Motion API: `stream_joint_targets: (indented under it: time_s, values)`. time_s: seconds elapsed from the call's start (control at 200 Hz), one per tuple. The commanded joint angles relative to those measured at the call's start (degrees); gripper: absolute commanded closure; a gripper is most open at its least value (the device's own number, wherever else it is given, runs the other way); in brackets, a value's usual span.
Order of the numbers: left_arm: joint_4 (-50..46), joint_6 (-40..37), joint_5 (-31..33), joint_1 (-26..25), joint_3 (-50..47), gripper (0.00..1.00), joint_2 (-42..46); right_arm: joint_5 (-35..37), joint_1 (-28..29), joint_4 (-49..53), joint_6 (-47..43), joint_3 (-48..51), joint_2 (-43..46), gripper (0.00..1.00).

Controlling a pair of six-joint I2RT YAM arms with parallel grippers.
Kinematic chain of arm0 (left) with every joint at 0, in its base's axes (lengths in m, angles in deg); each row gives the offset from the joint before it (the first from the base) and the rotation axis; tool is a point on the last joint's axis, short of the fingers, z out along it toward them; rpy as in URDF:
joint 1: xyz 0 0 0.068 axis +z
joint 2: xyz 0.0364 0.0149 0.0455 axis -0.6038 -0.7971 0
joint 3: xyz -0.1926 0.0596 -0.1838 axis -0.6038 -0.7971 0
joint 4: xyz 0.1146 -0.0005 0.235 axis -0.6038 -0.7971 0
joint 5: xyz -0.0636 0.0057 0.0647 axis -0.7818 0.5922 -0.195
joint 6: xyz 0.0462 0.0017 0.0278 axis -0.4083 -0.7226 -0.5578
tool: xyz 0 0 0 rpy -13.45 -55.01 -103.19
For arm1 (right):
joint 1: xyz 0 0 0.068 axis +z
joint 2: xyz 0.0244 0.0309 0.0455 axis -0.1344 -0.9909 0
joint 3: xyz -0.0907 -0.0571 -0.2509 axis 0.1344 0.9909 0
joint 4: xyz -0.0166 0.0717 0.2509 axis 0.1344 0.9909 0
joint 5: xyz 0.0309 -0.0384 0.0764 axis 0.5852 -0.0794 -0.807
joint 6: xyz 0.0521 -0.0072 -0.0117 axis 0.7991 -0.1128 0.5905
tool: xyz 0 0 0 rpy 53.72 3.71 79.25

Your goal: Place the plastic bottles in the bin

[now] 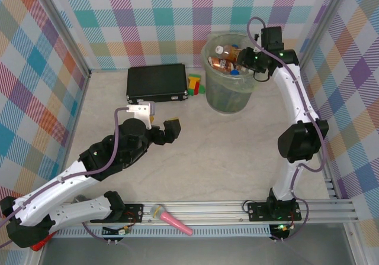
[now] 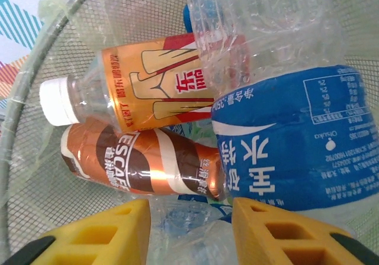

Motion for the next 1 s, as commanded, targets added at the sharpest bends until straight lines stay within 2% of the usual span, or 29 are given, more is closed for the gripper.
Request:
stream_joint_targets:
  time_s: [0.0, 0.24, 0.365, 0.705, 0.845, 0.995]
  values:
    - [-0.45, -0.94, 0.91, 0.69, 0.00, 0.00, 0.96, -0.06, 0.28, 1.51, -0.49, -2.45, 1.88, 0.59]
    - [0.13, -0.56, 0.65, 0.87, -0.21, 0.00, 0.80, 2.28, 0.28, -1.61, -1.69, -0.25, 7.80, 0.54]
    - [0.27, -0.21, 0.38, 0.83, -0.35, 0.00, 0.67, 3.27, 0.23, -2.85, -3.09, -0.76, 7.69, 0.53]
    - [-2.04, 0.11, 1.16, 0.86, 0.17, 0.00, 1.87, 6.71, -0.44, -1.65, -2.13, -17.97, -8.29, 0.55]
    - [-3.57, 0.16, 2.32, 0.95, 0.24, 0.00, 2.82, 6.45, -0.51, -0.31, -1.57, -20.51, -13.26, 0.55]
    - [-3.89, 0.04, 2.95, 0.89, -0.18, 0.00, 3.75, 5.66, -0.51, 1.77, -0.97, -20.08, -14.45, 0.55]
